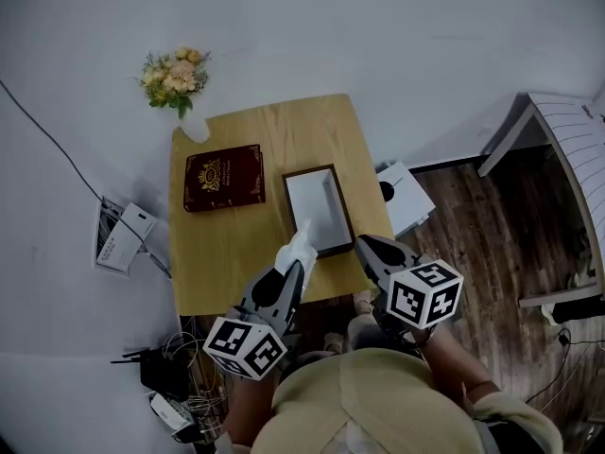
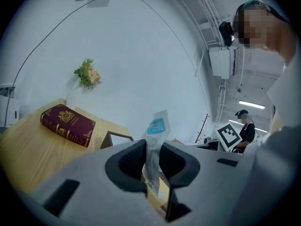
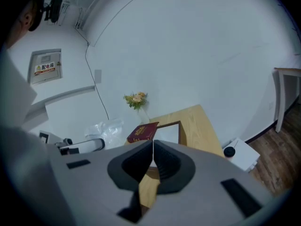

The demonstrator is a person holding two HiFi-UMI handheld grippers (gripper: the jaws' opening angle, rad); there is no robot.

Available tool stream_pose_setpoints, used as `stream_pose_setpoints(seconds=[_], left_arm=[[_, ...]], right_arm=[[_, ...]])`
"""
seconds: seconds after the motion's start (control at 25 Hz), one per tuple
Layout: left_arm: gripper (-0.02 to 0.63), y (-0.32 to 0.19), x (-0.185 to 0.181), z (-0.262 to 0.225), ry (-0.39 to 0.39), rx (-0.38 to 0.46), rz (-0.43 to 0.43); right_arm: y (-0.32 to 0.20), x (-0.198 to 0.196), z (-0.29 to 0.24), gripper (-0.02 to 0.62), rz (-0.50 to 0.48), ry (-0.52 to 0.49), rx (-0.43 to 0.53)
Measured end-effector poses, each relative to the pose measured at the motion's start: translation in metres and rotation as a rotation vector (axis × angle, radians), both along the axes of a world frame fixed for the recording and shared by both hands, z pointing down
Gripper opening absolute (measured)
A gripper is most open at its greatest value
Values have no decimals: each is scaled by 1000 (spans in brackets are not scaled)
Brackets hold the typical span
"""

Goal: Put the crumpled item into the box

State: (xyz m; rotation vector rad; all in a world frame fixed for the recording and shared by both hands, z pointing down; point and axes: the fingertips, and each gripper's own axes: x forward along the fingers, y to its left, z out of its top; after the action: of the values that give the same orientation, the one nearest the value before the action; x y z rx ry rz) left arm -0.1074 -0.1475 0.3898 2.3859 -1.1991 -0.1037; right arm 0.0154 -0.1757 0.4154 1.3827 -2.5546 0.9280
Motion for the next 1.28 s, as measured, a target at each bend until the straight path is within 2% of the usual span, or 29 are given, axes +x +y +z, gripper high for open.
stream_pose_setpoints(seconds=[0.24, 0.64, 0.88, 1.08, 1.28], left_arm=[[70, -36, 4, -6, 6, 11, -60], [70, -75, 15, 0, -16, -7, -95], [71, -91, 23, 6, -39, -18, -94], [71, -103, 23, 15, -106, -37, -106], [71, -113, 27, 21, -112, -56, -108]], right_arm=[[-32, 1, 3, 29, -53, 0, -11], [-69, 16, 7, 29, -82, -8, -32], [-83, 13, 10, 30, -105, -23, -44], [-91, 12, 12, 29, -121, -24, -51], [-98, 14, 17, 29, -127, -24, -69]])
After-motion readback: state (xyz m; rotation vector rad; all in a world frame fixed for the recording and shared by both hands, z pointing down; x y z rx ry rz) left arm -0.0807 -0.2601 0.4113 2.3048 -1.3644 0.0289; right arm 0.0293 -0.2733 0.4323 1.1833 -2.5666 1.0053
